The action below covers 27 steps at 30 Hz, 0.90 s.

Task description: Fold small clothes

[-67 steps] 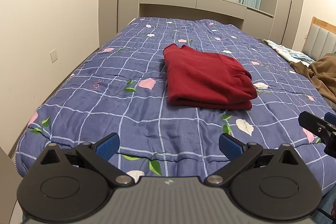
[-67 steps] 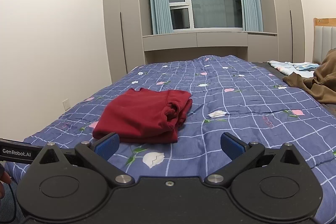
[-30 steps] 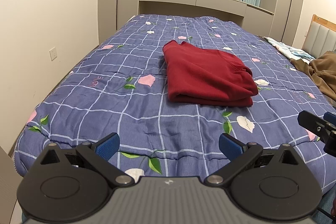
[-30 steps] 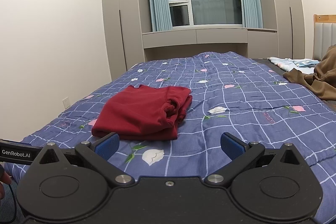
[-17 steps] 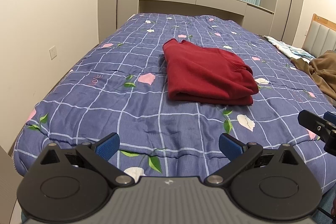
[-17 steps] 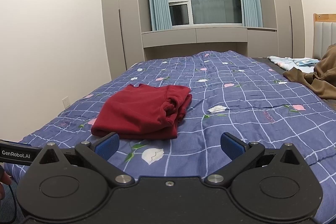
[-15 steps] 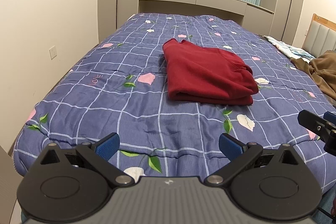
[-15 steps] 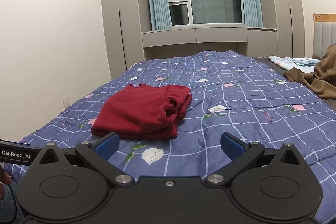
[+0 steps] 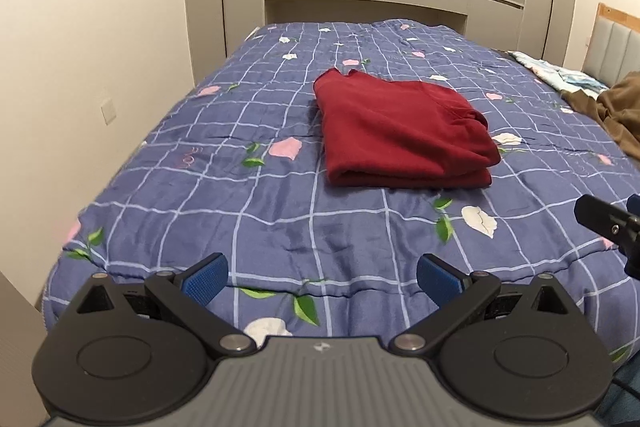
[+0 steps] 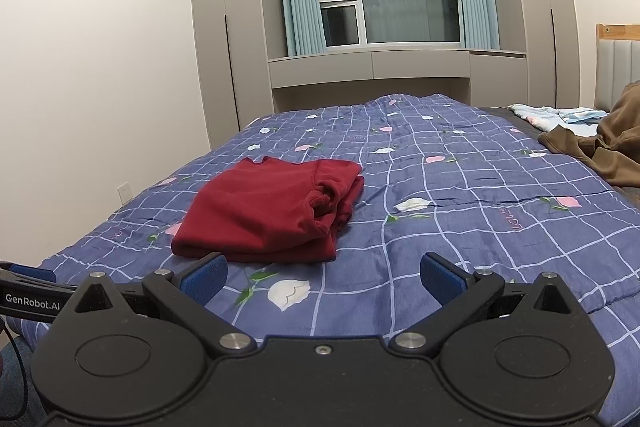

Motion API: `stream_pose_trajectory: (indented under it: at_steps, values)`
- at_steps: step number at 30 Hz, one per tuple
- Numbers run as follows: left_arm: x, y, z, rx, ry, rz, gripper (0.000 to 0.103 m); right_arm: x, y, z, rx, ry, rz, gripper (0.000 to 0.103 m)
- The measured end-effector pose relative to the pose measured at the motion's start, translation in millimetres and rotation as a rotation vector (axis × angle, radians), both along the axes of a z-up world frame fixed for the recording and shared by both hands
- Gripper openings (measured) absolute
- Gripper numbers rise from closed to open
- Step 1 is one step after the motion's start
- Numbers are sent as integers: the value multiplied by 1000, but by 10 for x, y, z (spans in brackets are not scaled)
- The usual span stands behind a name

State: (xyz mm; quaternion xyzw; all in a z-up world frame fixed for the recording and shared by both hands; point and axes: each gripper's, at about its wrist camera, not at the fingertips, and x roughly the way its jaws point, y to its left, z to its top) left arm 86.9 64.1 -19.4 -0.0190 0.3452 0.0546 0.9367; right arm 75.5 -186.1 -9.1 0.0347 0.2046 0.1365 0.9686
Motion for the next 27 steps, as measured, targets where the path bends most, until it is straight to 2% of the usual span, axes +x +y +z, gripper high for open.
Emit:
stream_pose_trajectory:
  at_steps: [27]
  values:
    - [26,43,-19,-17,10,-22,102,29,6,-29,-2,18,-2,102]
